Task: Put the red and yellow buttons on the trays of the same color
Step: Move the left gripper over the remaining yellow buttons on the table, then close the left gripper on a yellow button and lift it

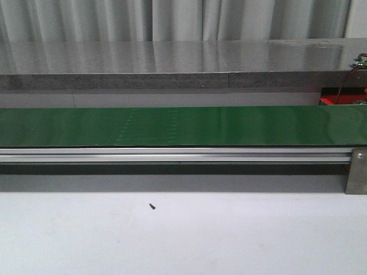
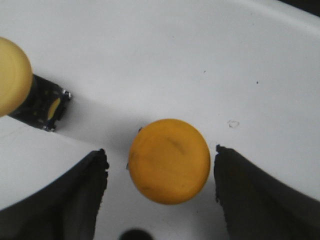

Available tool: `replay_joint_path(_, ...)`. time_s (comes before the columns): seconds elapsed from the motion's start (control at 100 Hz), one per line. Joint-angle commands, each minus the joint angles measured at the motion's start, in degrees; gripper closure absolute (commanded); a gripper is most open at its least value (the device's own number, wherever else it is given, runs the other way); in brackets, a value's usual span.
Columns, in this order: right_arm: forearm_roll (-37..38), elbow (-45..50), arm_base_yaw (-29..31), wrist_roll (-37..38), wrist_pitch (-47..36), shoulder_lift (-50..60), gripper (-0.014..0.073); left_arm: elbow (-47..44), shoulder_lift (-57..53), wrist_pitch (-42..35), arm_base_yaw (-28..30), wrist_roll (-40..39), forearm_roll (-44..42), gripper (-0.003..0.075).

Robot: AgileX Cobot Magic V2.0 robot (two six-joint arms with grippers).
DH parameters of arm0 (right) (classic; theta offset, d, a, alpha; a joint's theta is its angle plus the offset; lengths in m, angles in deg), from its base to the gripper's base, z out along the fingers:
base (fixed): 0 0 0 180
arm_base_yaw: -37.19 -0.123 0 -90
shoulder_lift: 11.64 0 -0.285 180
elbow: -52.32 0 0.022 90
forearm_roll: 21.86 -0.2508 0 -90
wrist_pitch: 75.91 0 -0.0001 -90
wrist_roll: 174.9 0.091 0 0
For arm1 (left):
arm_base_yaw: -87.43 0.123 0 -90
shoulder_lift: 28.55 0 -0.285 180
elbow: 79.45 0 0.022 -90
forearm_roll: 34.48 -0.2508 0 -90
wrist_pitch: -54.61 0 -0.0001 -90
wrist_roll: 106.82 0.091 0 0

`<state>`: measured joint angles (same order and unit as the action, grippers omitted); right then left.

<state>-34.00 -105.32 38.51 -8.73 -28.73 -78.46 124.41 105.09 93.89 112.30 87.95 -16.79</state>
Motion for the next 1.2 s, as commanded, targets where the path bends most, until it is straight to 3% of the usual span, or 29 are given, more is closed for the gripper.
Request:
replay_joint_path(0.0, -0.01, -1.57, 0.0, -0.01, -3.31, 1.03, 0.0653, 1.89, -3.57, -3.22, 0.12, -0.59, 1.74, 0.026)
replay_joint_path(0.52, -0.01, -1.57, 0.0, -0.01, -3.31, 1.03, 0.0653, 1.89, -2.57, -4.24, 0.12, -0.59, 3.15, 0.0273)
replay_joint_path(0.93, -0.01, -1.57, 0.0, -0.01, -3.31, 1.03, 0.0653, 1.89, -2.83, -4.39, 0.12, -0.59, 4.19, 0.0663)
replay_joint_path(1.07, -0.01, -1.57, 0.0, -0.01, -3.31, 1.03, 0.0653, 1.89, -5.07, -3.81, 0.12, -0.59, 4.98, 0.073)
replay_joint_path(1.19, -0.01, -1.57, 0.0, -0.01, -3.31, 1.03, 0.0653, 1.89, -8.49, -2.96, 0.12, -0.59, 5.56, 0.0739)
